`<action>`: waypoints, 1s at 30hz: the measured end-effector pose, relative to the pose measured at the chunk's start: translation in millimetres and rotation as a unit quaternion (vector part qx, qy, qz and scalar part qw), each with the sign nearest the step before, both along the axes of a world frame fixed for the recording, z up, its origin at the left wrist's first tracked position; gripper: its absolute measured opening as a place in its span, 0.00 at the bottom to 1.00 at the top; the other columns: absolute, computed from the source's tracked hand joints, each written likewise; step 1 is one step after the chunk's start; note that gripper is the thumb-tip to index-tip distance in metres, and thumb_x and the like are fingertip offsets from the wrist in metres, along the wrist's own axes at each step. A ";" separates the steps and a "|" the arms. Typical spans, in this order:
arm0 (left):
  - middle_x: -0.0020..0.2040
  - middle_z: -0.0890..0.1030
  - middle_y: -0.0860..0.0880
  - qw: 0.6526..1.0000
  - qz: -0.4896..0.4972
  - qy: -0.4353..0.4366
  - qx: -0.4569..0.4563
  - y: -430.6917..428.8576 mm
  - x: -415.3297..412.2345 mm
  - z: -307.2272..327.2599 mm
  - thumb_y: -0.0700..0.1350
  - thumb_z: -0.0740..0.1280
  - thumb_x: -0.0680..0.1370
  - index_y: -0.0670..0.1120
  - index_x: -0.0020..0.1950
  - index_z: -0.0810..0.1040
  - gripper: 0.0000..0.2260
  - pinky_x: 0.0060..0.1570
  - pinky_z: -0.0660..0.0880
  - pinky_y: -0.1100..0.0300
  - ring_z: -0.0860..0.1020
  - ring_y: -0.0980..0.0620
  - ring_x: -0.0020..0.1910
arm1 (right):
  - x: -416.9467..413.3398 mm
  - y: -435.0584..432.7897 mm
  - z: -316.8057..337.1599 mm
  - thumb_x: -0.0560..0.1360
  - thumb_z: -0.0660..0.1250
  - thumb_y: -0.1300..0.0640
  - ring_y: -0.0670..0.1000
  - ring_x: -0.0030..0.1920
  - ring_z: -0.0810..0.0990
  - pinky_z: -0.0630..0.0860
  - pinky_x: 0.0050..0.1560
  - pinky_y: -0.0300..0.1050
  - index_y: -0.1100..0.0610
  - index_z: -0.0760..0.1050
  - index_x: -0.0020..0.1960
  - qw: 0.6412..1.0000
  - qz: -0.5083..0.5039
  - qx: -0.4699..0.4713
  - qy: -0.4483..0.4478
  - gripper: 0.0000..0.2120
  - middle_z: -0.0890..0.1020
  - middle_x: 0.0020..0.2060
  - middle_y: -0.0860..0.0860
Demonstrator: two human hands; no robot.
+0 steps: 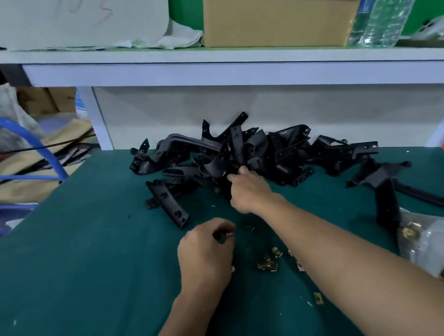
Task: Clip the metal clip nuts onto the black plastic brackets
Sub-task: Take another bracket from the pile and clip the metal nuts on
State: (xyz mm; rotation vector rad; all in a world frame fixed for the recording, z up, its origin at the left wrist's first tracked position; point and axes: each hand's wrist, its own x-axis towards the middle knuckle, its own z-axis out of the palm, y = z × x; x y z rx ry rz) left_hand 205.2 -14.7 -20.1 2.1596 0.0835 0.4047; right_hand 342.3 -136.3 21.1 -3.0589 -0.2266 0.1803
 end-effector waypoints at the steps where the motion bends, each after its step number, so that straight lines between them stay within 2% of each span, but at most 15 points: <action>1: 0.41 0.82 0.64 1.000 0.009 0.000 -0.007 1.3 0.8 -1.2 0.40 0.73 0.75 0.61 0.54 0.85 0.16 0.47 0.77 0.70 0.80 0.64 0.43 | -1.5 0.1 3.2 0.79 0.67 0.57 0.59 0.62 0.74 0.75 0.59 0.51 0.55 0.71 0.71 1.000 0.003 0.004 0.006 0.21 0.71 0.66 0.56; 3: 0.44 0.82 0.63 0.999 0.018 0.009 -0.028 3.1 1.0 -1.2 0.38 0.73 0.75 0.59 0.60 0.84 0.19 0.52 0.79 0.65 0.79 0.65 0.46 | -11.1 -3.2 9.0 0.78 0.68 0.56 0.55 0.48 0.78 0.75 0.43 0.47 0.56 0.76 0.54 1.000 -0.009 0.018 0.013 0.07 0.79 0.54 0.54; 6: 0.42 0.81 0.66 0.999 0.009 0.016 -0.044 5.3 -0.5 -1.1 0.40 0.75 0.74 0.59 0.55 0.85 0.15 0.44 0.71 0.78 0.77 0.71 0.49 | -33.0 -10.9 15.5 0.76 0.71 0.47 0.52 0.38 0.76 0.69 0.35 0.46 0.54 0.72 0.39 0.999 -0.029 -0.003 0.031 0.14 0.77 0.39 0.50; 8: 0.40 0.81 0.67 0.999 0.011 0.028 -0.043 6.9 -2.3 -0.6 0.46 0.76 0.73 0.59 0.52 0.86 0.10 0.40 0.68 0.80 0.79 0.69 0.45 | -52.2 -17.0 20.9 0.74 0.73 0.44 0.54 0.41 0.78 0.69 0.38 0.47 0.54 0.74 0.41 0.997 -0.060 0.010 0.046 0.15 0.78 0.41 0.50; 10: 0.39 0.82 0.66 0.999 0.022 0.028 -0.035 8.1 -4.9 0.2 0.50 0.76 0.74 0.58 0.51 0.87 0.07 0.41 0.66 0.80 0.79 0.68 0.43 | -74.8 -26.3 26.9 0.75 0.72 0.50 0.53 0.44 0.78 0.68 0.38 0.47 0.54 0.72 0.49 0.995 -0.083 0.034 0.042 0.11 0.78 0.46 0.50; 14: 0.36 0.81 0.65 0.999 0.036 0.002 0.025 8.3 -14.0 2.2 0.50 0.75 0.76 0.57 0.50 0.88 0.05 0.52 0.74 0.65 0.80 0.57 0.43 | -128.3 -54.0 35.8 0.77 0.64 0.59 0.52 0.39 0.77 0.70 0.38 0.49 0.47 0.68 0.55 0.987 -0.118 0.080 -0.074 0.11 0.78 0.41 0.47; 16: 0.44 0.86 0.59 0.997 0.020 0.005 0.072 8.0 -18.8 2.1 0.50 0.75 0.75 0.55 0.54 0.87 0.08 0.61 0.76 0.52 0.82 0.53 0.48 | -157.3 -66.4 36.2 0.77 0.63 0.58 0.50 0.36 0.78 0.70 0.36 0.49 0.43 0.68 0.54 0.972 -0.149 0.134 -0.119 0.11 0.79 0.37 0.44; 18: 0.56 0.85 0.53 0.995 0.012 0.022 0.097 7.7 -20.7 3.1 0.53 0.75 0.75 0.55 0.64 0.83 0.17 0.67 0.73 0.51 0.80 0.50 0.59 | -184.4 -74.6 28.9 0.77 0.65 0.57 0.43 0.31 0.77 0.69 0.31 0.46 0.42 0.71 0.52 0.940 -0.178 0.258 -0.137 0.11 0.80 0.36 0.43; 19: 0.60 0.82 0.53 0.996 0.003 0.027 0.083 7.2 -20.9 3.4 0.54 0.75 0.75 0.56 0.69 0.80 0.22 0.67 0.72 0.55 0.77 0.51 0.62 | -196.5 -76.5 22.4 0.76 0.66 0.58 0.43 0.29 0.77 0.69 0.29 0.42 0.42 0.73 0.51 0.913 -0.188 0.332 -0.141 0.11 0.81 0.36 0.44; 21: 0.60 0.80 0.62 0.999 -0.051 0.019 0.004 4.3 -23.3 6.7 0.55 0.73 0.77 0.60 0.72 0.75 0.23 0.61 0.71 0.67 0.76 0.64 0.60 | -215.5 -78.6 8.3 0.76 0.68 0.61 0.43 0.26 0.74 0.67 0.25 0.35 0.42 0.75 0.49 0.863 -0.187 0.443 -0.156 0.13 0.81 0.34 0.44; 22: 0.57 0.82 0.66 0.995 -0.087 0.013 -0.044 1.7 -25.7 7.8 0.55 0.71 0.78 0.63 0.69 0.77 0.19 0.58 0.73 0.71 0.77 0.69 0.57 | -222.0 -79.6 2.7 0.76 0.69 0.62 0.43 0.25 0.72 0.66 0.24 0.34 0.42 0.75 0.50 0.844 -0.180 0.480 -0.156 0.14 0.80 0.33 0.43; 24: 0.52 0.85 0.65 0.978 -0.137 0.008 -0.160 -5.7 -30.8 9.8 0.56 0.65 0.79 0.64 0.57 0.83 0.10 0.54 0.76 0.66 0.80 0.67 0.54 | -224.5 -83.4 -5.1 0.76 0.69 0.63 0.44 0.26 0.70 0.67 0.25 0.34 0.42 0.76 0.50 0.826 -0.167 0.518 -0.145 0.15 0.79 0.31 0.42; 26: 0.46 0.86 0.58 0.961 -0.135 0.001 -0.243 -14.1 -34.1 11.2 0.58 0.63 0.79 0.54 0.49 0.86 0.14 0.51 0.77 0.61 0.82 0.60 0.47 | -223.6 -87.7 -10.4 0.75 0.70 0.61 0.45 0.28 0.72 0.69 0.28 0.36 0.40 0.75 0.50 0.852 -0.161 0.472 -0.162 0.15 0.80 0.32 0.43; 28: 0.38 0.83 0.50 0.966 -0.129 -0.027 -0.224 -18.6 -35.3 14.0 0.57 0.65 0.77 0.50 0.45 0.86 0.14 0.42 0.77 0.57 0.79 0.53 0.37 | -224.4 -87.2 -14.0 0.73 0.72 0.55 0.45 0.32 0.76 0.72 0.32 0.40 0.37 0.73 0.54 0.902 -0.153 0.349 -0.203 0.17 0.79 0.34 0.40; 30: 0.33 0.81 0.48 0.971 -0.155 -0.033 -0.179 -22.1 -37.2 15.0 0.55 0.68 0.75 0.50 0.39 0.84 0.12 0.35 0.73 0.54 0.76 0.53 0.32 | -228.3 -80.1 -16.4 0.69 0.74 0.48 0.48 0.39 0.79 0.73 0.37 0.45 0.35 0.68 0.64 0.942 -0.133 0.209 -0.226 0.27 0.76 0.36 0.35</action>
